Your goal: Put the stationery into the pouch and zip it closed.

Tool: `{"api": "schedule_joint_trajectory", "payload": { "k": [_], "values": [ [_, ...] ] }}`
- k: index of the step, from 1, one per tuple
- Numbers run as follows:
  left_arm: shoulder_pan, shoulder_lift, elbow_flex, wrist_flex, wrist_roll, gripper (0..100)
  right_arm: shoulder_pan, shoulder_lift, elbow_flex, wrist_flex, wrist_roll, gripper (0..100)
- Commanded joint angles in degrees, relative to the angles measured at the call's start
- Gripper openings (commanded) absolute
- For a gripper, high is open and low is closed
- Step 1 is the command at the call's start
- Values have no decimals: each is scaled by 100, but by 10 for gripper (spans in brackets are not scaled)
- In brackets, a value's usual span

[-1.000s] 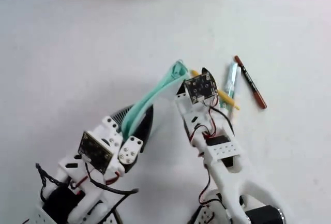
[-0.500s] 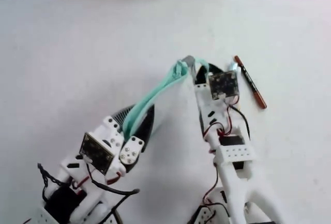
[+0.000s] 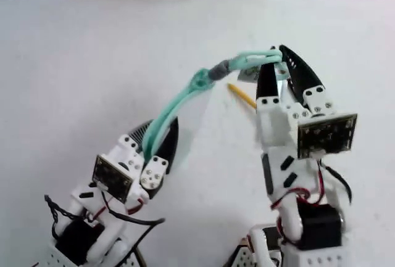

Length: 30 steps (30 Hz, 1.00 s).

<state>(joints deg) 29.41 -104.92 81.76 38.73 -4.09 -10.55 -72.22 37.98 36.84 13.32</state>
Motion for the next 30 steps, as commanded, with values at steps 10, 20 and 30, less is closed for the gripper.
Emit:
{"api": "schedule_joint_trajectory", "payload": {
  "k": [10, 20, 30],
  "values": [
    [-365, 40, 545, -738, -53, 24, -1490, 1745, -4352, 3495, -615, 18],
    [-365, 48, 668, -985, -316, 24, -3160, 3327, -6347, 4646, -765, 18],
    [-365, 57, 1011, -1565, -396, 24, -3996, 4998, -8835, 5262, -747, 18]
  ]
}}
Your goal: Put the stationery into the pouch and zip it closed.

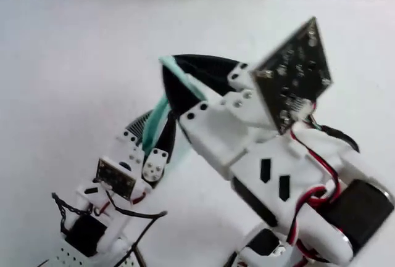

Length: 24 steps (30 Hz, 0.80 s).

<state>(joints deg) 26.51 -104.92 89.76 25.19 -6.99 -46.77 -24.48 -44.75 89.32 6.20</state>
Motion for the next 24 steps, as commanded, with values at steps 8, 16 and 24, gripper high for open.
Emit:
{"api": "schedule_joint_trajectory", "payload": {
  "k": [8, 16, 24],
  "values": [
    [-75, 66, 440, -695, -448, 24, -1631, 338, -580, -4, 0, 18],
    [-75, 75, 448, -712, -501, 24, -3635, 620, -123, 75, 818, 18],
    [-75, 75, 695, -1064, -765, 24, -3820, 945, -264, 171, 1275, 18]
  ]
}}
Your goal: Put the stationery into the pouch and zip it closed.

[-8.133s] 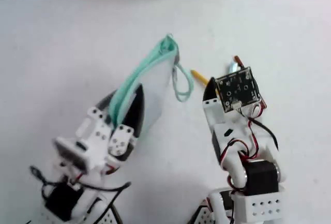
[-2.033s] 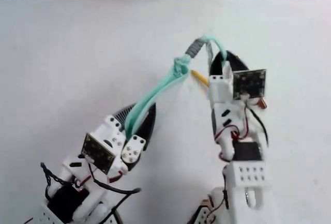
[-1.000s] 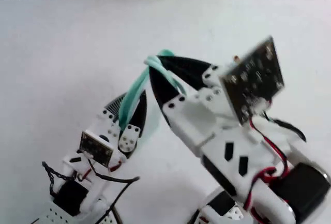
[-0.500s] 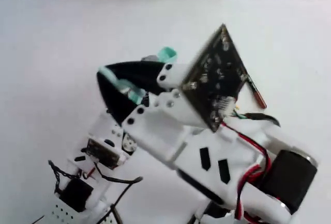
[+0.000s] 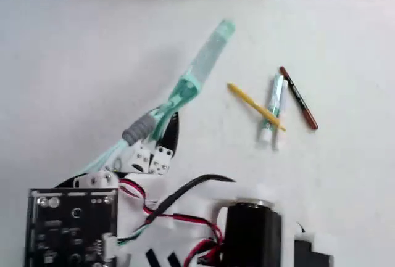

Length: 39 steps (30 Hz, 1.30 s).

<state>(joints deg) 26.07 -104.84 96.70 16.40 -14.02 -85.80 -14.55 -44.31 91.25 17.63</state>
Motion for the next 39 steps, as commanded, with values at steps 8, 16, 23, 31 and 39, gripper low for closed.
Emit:
{"api": "schedule_joint_trajectory", "payload": {
  "k": [8, 16, 23, 31, 39],
  "values": [
    [-31, 48, -18, -149, -35, 24, 1982, -295, -730, 22, 132, 18],
    [-558, 40, -870, 826, 607, 24, 3908, -303, -774, 31, 132, 19],
    [-664, 40, -1407, 1574, 870, 24, 4321, -268, -193, 277, 88, 19],
    [-664, 40, -1407, 1591, 870, 24, 4303, -330, 1187, 418, 141, 22],
    [-708, 40, -1407, 1565, 862, 24, 4259, -1103, 3191, 716, 1415, 333]
  ]
}}
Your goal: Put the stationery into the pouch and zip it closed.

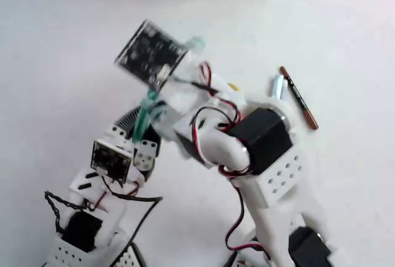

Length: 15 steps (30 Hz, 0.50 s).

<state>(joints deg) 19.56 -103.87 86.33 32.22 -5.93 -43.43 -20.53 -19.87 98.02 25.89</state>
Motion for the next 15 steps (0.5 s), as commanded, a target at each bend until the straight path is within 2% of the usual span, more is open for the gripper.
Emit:
{"api": "schedule_joint_trajectory", "payload": {
  "k": [1, 9, 15],
  "values": [
    [-57, -57, -369, -18, 53, 24, 22, -681, 985, 40, 756, 337],
    [-66, -57, -378, -70, 44, 24, 57, -2316, 2303, 40, 1705, 337],
    [-303, -57, -396, -114, 88, 24, 22, -3248, 4571, 40, 2470, 337]
  ]
}}
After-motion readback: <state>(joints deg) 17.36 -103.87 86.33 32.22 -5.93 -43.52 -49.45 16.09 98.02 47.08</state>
